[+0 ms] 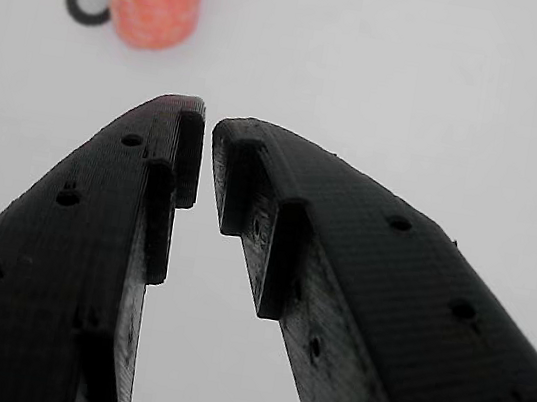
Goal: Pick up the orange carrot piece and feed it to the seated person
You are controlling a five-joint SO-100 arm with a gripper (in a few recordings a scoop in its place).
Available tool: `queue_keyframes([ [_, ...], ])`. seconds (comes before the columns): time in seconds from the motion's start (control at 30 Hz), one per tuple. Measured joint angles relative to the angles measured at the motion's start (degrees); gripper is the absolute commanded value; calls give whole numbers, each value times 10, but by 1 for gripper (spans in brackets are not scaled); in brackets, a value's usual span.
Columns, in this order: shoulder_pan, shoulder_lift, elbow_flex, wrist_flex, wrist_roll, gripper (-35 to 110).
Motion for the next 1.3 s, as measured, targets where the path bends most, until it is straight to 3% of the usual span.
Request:
queue_keyframes([
  [0.5,-21,0,0,-31,-10,-1],
  [0.83,-25,0,0,-102,-4,18],
  [1.3,-25,-9,39,-108,-11,17],
])
